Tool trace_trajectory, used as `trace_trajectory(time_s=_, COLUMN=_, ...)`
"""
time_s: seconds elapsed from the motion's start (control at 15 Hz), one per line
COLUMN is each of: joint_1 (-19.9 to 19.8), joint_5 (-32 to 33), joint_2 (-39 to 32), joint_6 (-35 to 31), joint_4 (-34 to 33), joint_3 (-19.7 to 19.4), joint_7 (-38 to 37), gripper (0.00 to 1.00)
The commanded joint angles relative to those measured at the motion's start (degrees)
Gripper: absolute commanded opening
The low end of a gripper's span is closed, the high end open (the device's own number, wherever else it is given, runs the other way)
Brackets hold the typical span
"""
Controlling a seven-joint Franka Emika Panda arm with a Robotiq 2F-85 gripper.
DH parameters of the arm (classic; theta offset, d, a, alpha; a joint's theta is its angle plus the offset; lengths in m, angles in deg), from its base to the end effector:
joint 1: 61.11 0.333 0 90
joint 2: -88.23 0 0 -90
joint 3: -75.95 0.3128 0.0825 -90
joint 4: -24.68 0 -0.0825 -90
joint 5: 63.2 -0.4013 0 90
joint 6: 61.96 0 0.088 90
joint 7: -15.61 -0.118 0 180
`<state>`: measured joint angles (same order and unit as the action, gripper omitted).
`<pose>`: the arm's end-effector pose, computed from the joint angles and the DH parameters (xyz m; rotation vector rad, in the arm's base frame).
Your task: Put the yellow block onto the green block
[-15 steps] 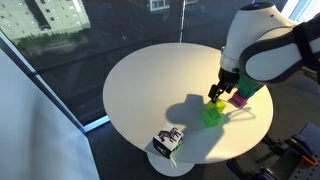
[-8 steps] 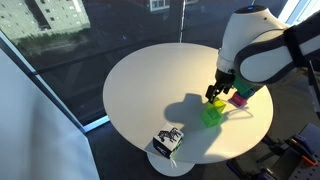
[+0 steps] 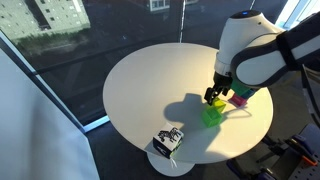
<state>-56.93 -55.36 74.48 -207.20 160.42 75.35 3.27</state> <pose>0.5072 0.0322 0.1892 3.0538 -0.0570 -0.0961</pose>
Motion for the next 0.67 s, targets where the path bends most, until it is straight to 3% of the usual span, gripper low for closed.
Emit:
trace_trajectory(time_s=0.0, joint_1=0.91, joint_5=1.95, joint_2=-1.43, joint_6=-0.41, joint_4=-1.38, joint_3=-1.02, joint_7=-2.27, gripper=1.0)
trace_trajectory(time_s=0.13, joint_1=1.12, joint_5=2.09, joint_2=-1.71, joint_6=-0.45, joint_4=-1.34, joint_3=-1.22, joint_7=-2.4, gripper=1.0)
trace_trajectory(time_s=0.2, joint_1=1.23, joint_5=2.07, joint_2=-1.8, joint_6=-0.53, joint_4=-1.27, joint_3=-1.3, joint_7=-2.46, gripper=0.75)
trace_trajectory(time_s=0.27, joint_1=1.37, joint_5=2.23, joint_2=-1.87, joint_6=-0.63, joint_4=-1.23, joint_3=-1.4, joint_7=-2.6, gripper=0.75)
trace_trajectory(time_s=0.6, joint_1=1.7, joint_5=2.53, joint_2=-1.28, joint_6=0.44, joint_4=-1.56, joint_3=-1.74, joint_7=-3.67, gripper=0.34)
